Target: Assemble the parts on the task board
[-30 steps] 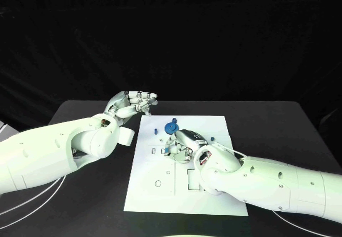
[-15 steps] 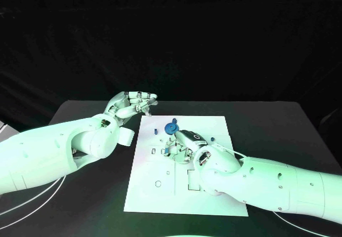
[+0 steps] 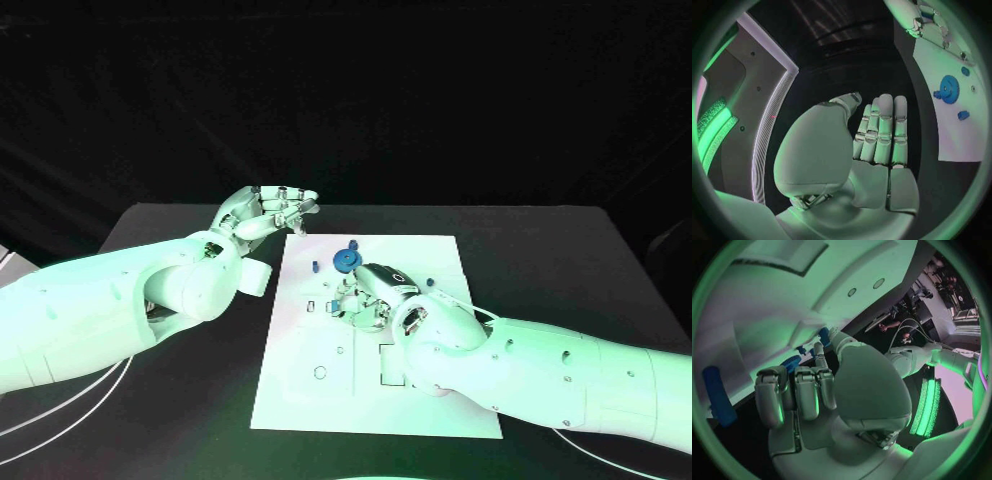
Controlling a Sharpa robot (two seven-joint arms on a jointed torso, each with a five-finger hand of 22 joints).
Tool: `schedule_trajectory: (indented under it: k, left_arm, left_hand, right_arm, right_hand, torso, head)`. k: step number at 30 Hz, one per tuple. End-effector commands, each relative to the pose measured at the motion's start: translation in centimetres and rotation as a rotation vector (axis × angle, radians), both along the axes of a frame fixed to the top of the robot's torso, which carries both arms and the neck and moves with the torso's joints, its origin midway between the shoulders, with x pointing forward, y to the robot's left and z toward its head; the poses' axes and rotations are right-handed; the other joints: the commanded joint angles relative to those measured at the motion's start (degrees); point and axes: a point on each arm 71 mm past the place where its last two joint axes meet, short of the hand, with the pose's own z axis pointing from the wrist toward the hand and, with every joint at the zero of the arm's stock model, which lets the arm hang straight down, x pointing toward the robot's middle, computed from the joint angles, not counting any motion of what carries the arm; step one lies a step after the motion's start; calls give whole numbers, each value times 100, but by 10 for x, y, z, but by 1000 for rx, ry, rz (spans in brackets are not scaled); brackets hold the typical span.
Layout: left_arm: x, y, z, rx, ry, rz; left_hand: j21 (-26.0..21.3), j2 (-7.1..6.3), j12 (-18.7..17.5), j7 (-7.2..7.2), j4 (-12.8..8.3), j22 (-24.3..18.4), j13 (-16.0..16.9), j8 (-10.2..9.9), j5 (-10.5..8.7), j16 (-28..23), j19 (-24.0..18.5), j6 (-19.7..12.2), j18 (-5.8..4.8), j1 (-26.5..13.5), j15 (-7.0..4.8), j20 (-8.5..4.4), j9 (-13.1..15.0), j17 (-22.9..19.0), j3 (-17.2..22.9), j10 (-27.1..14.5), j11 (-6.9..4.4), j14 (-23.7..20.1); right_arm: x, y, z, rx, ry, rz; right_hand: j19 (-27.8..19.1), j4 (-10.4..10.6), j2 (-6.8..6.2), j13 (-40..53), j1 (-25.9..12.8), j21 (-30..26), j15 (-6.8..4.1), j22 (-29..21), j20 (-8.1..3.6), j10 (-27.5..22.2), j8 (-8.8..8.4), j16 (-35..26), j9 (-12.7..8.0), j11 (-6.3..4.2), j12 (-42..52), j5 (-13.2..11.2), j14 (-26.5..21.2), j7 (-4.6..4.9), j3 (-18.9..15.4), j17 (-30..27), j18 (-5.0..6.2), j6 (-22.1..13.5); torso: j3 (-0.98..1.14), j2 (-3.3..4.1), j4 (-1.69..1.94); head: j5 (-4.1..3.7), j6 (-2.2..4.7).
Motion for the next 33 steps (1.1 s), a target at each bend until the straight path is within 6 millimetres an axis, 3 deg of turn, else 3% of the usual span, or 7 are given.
schedule_trajectory:
  k: [1, 12, 20, 22, 24, 27, 33]
  left_arm:
    - [-1, -2, 1, -9, -2, -20]
    - [-1, -2, 1, -7, 1, -21]
    - [0, 0, -6, 104, 47, -54]
    - [1, 1, -9, 156, 74, -62]
    - [2, 3, -14, 220, 108, -74]
    - [2, 5, -21, 349, 166, -103]
    - [-1, 7, -36, 607, 286, -189]
  left_hand:
    - [27, 5, -2, 31, 5, 14, 10, 31, -23, 55, -61, -18, 67, -64, -16, 1, 11, -2, 31, 5, 18, -6]
    - [27, 5, -2, 31, 5, 14, 10, 31, -23, 55, -61, -18, 67, -64, -16, 1, 11, -2, 31, 5, 18, -6]
    - [93, -115, 201, 71, 167, 43, 143, -105, -30, 269, -61, -342, 70, -438, 9, 29, -16, 32, -270, -19, 40, 86]
    - [175, -66, 739, 21, 273, 72, 493, 84, -38, 699, 22, -210, 77, -658, -34, -1, 82, 283, -544, 102, -23, 302]
    - [704, 36, 1874, -40, 280, 718, 1305, 457, -24, 1985, 660, -156, -31, -821, -114, -71, 270, 1516, -870, 43, -100, 1103]
    - [1339, 269, 3989, -142, 304, 1559, 2840, 1153, 18, 2826, 1329, -288, -181, -996, -203, -162, 647, 2341, -1117, -788, -198, 1588]
    - [1842, 434, 5706, -315, 339, 2385, 4285, 1803, 13, 3396, 2114, -235, -347, -1272, -347, -284, 1031, 3130, -1247, -236, -361, 2110]
  right_arm:
    - [-1, 1, 0, -5, -11, 14]
    - [-1, -1, 1, 7, -21, 13]
    - [-6, -16, 17, 175, -82, 53]
    - [-7, -23, 24, 238, -88, 70]
    - [-6, -30, 31, 296, -87, 91]
    - [-3, -44, 43, 379, -61, 99]
    - [8, -76, 61, 523, 26, 0]
  right_hand:
    - [600, 7, -14, 1509, -83, 25, 53, 1509, 28, 594, -26, 19, -8, 48, 22, -3, 597, 7, -54, 1509, -82, -42]
    - [600, 80, -81, 1509, -163, 25, 72, 1509, 51, 594, -51, 19, -18, 66, 22, 0, 597, 25, -196, 1509, -82, -111]
    - [600, 423, -141, 1380, -246, 25, 166, 1509, 137, 451, -238, 19, -83, 176, -161, 18, 597, 146, -1018, 1509, -82, -480]
    - [600, 407, -25, 1346, -139, 25, 177, 1509, 151, 411, -232, 19, -78, 185, -209, 17, 597, 151, -993, 1509, -82, -471]
    - [600, 393, 6, 1309, -60, 25, 174, 1509, 152, 368, -204, 19, -65, 178, -261, 14, 597, 143, -972, 1509, -82, -436]
    - [500, 322, 72, 1182, 222, -158, 157, 1386, 141, 221, -128, -17, -31, 161, -438, 8, 575, 125, -867, 1425, -33, -396]
    - [491, 322, 103, 1178, 281, -177, 134, 1375, 124, 218, -12, -19, 17, 134, -441, 6, 574, 91, -836, 1424, -28, -291]
  torso:
    - [3, 1, -1]
    - [3, 3, 2]
    - [2, -27, -17]
    - [-1, -42, -26]
    - [-7, -69, -32]
    - [-11, -115, -44]
    - [-3, -214, -54]
  head:
    - [-3, 0]
    - [-6, -2]
    - [21, 0]
    - [34, 11]
    - [36, 16]
    - [51, 8]
    - [97, -63]
